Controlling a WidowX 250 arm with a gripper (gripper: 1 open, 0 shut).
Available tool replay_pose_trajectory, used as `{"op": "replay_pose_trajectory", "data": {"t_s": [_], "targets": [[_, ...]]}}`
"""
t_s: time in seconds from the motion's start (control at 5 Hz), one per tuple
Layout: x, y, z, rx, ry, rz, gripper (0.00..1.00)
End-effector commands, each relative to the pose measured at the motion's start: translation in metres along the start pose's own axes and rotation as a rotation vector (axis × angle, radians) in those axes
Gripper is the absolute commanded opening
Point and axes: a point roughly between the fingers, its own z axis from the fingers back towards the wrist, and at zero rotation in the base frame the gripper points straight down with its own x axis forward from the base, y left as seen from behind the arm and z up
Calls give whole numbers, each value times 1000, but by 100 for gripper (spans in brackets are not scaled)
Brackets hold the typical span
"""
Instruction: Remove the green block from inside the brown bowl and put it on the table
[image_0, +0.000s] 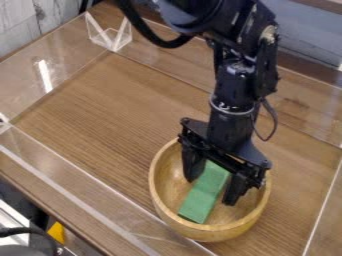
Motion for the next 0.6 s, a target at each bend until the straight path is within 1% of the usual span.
{"op": "replay_pose_trajectory", "data": {"t_s": [0.0, 0.4], "targets": [[10, 6, 13, -7, -49, 40, 100], [13, 18, 2, -10, -60, 73, 100]]}}
